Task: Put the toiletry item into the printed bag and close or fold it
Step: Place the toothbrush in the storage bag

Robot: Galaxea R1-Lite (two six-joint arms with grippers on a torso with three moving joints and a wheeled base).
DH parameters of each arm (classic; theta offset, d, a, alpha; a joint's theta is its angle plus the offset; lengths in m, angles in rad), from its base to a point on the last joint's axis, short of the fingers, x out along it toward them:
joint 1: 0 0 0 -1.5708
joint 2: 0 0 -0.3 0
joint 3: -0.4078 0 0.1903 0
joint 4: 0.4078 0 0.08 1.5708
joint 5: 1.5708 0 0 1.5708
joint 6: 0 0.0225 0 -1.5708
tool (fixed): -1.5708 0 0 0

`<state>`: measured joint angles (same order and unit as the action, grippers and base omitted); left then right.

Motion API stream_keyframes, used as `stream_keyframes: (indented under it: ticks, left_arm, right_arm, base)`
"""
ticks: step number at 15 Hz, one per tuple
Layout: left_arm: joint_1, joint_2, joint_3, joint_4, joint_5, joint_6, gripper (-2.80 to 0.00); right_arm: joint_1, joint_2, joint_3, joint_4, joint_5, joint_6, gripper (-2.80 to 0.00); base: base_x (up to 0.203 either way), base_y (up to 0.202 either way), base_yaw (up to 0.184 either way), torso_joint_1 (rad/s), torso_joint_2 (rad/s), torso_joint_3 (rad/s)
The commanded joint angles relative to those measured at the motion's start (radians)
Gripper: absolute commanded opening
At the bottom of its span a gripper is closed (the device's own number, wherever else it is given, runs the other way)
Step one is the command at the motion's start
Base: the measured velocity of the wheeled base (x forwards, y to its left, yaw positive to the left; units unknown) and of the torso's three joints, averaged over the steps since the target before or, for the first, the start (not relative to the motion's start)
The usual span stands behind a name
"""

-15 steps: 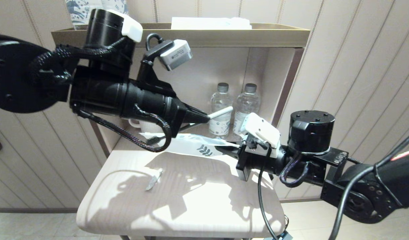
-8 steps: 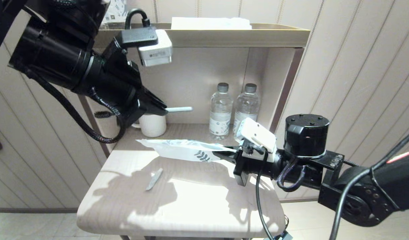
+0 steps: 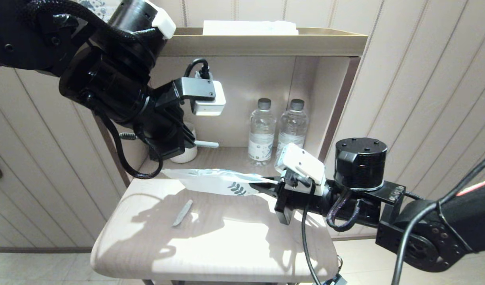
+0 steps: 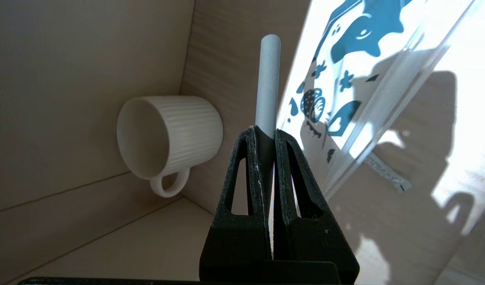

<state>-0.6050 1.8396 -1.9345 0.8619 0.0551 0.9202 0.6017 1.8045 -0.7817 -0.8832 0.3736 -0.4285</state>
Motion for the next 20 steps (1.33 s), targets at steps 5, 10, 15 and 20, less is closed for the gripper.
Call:
stream_keyframes:
  ticks: [5,10,15,20]
  left_arm:
    - [-0.045,-0.048,0.002,0.023,0.0,0.006,-2.8]
    - [-0.098,-0.074,0.002,0.124,-0.003,-0.003,-2.8]
    - [-0.098,-0.063,0.009,0.224,-0.004,0.008,-2.8]
    - [-0.09,-0.017,0.009,0.174,-0.003,0.008,-2.8]
  right_arm:
    - [-0.017,0.023,-0.016,0.001,0.003,-0.001,-2.8]
    - [-0.026,0.03,-0.031,0.026,0.007,0.0,-2.8]
    - [-0.042,0.031,-0.034,0.027,0.011,0.002,-2.8]
    - [-0.042,0.026,-0.03,0.027,0.019,0.002,-2.8]
  base:
    - [0.0,0.0,0.0,0.0,0.0,0.0]
    - [0.0,0.0,0.0,0.0,0.0,0.0]
    - [0.0,0.0,0.0,0.0,0.0,0.0]
    - [0.0,0.0,0.0,0.0,0.0,0.0]
